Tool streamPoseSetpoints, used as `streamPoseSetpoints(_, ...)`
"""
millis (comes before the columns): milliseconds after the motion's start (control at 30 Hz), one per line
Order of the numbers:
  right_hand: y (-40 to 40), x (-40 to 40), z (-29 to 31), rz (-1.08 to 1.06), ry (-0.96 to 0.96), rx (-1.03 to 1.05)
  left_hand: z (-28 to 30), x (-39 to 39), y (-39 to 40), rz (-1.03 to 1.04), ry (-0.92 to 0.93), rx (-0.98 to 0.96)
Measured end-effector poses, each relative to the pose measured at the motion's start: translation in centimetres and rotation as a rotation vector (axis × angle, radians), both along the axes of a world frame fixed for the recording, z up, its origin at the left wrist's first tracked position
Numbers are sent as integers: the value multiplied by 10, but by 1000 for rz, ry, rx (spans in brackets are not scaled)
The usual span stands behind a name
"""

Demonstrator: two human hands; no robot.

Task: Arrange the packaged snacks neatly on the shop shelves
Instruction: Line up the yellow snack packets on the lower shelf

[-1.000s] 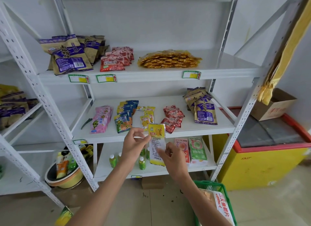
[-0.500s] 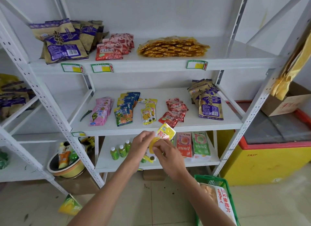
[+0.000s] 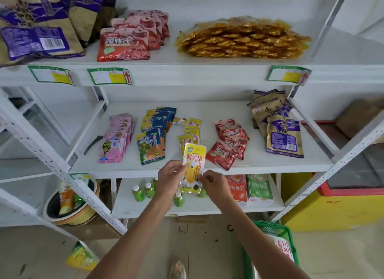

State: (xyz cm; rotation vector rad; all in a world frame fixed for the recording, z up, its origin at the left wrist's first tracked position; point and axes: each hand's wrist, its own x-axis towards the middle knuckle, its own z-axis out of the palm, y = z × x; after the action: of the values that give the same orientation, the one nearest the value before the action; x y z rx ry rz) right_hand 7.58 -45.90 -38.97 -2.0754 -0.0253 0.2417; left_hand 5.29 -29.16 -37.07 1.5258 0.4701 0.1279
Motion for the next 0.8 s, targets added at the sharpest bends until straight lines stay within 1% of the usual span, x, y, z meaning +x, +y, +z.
streamPoseSetpoints(33, 8, 20, -3, -15, 12, -26, -6, 17, 7, -31, -4, 64)
streamPoseSetpoints(100, 22, 60, -7, -10, 4, -123, -24, 50, 22, -127, -9, 258)
streamPoseSetpoints(200, 40, 110, -15, 4, -23, -344, -56, 93, 39, -290, 5, 668)
streamPoseSetpoints(267, 48, 136, -26, 27, -16, -466, -72, 110, 45, -345, 1, 871)
streamPoseSetpoints(367, 55, 167, -38, 145, 54, -662, -86, 120, 46, -308, 13, 1010)
streamPoseSetpoints(433, 58, 184, -33, 255, 82, -736, -92, 123, 44, -247, 5, 1073)
streamPoseSetpoints(500, 57, 205, -12, 410, 157, -813, -90, 127, 42, -187, -18, 1142)
streamPoseSetpoints(567, 57, 228, 21, 570, 327, -842, -87, 130, 40, -188, -45, 1167)
streamPoseSetpoints(600, 61, 241, 36, 595, 353, -867, -86, 131, 40, -201, -50, 1178)
streamPoseSetpoints(633, 69, 257, 47, 569, 282, -922, -85, 132, 39, -210, -45, 1195)
streamPoseSetpoints(700, 95, 295, 54, 374, -19, -1026, -86, 135, 38, -206, -26, 1222)
streamPoseSetpoints(733, 112, 311, 52, 293, -128, -1020, -87, 138, 37, -198, -29, 1230)
streamPoseSetpoints(767, 129, 325, 47, 270, -191, -996, -88, 141, 36, -196, -34, 1232)
streamPoseSetpoints(800, 144, 337, 39, 304, -206, -976, -89, 145, 35, -199, -43, 1232)
